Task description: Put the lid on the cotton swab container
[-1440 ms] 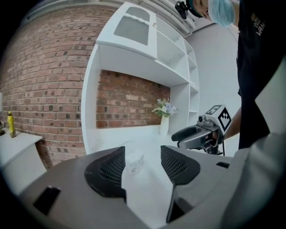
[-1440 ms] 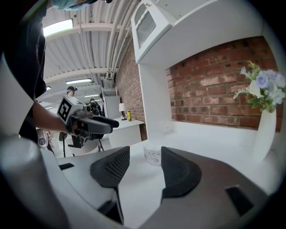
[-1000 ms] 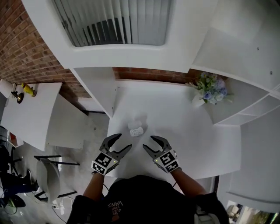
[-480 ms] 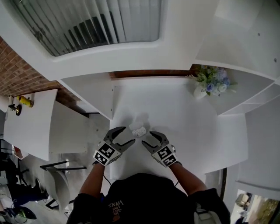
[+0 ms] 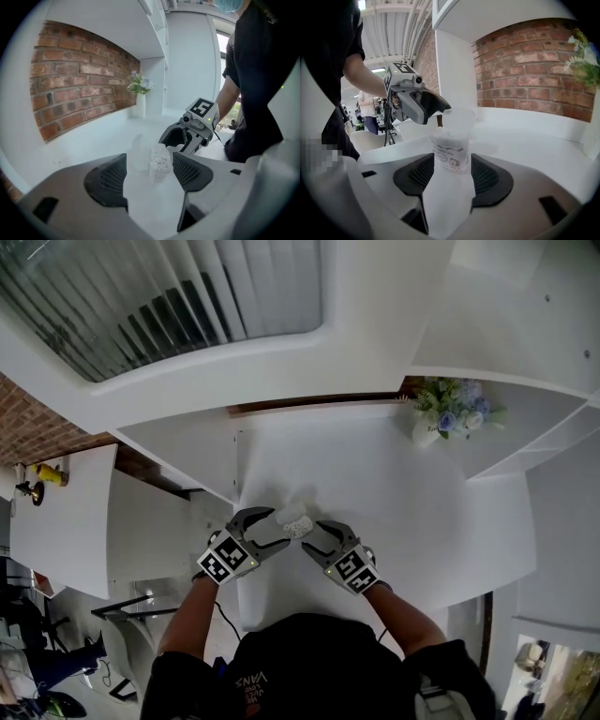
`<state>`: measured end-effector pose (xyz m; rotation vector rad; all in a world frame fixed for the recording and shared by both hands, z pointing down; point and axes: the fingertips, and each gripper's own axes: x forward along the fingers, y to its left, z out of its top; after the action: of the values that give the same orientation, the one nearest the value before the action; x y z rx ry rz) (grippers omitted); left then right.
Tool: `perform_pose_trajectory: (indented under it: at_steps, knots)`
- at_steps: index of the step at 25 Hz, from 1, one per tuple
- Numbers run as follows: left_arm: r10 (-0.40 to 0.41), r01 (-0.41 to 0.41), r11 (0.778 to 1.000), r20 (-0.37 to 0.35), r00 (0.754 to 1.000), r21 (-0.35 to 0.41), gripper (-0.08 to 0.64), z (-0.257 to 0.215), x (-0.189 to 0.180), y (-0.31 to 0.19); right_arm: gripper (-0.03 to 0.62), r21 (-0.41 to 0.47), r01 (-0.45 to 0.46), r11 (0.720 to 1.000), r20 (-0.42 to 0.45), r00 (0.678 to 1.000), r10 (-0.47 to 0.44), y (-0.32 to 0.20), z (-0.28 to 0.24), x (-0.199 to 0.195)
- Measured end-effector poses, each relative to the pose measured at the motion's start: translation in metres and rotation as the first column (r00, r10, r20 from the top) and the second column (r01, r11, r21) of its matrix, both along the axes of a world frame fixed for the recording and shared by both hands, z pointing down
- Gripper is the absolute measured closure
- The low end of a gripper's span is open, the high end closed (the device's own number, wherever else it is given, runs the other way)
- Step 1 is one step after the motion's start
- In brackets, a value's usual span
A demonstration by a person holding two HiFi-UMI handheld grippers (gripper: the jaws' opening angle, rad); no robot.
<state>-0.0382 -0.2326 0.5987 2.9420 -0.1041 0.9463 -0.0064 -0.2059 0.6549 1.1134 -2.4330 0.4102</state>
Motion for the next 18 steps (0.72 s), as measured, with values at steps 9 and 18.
perform_pose_trajectory:
  at_steps: [9,18]
  knots:
    - [0.109,-0.110,0.994,0.045,0.993,0.013,0.268,0.000,0.015,0.008,0.371,-0.011,-0.010,1.000,0.014,1.000,0.010,-0.003,0.003,-0.002]
    - [0.139,-0.143,0.988,0.064,0.988,0.052,0.268,-0.002,0.014,0.020,0.382,-0.014,-0.028,1.000,0.019,0.999,0.028,-0.004,0.004,-0.002]
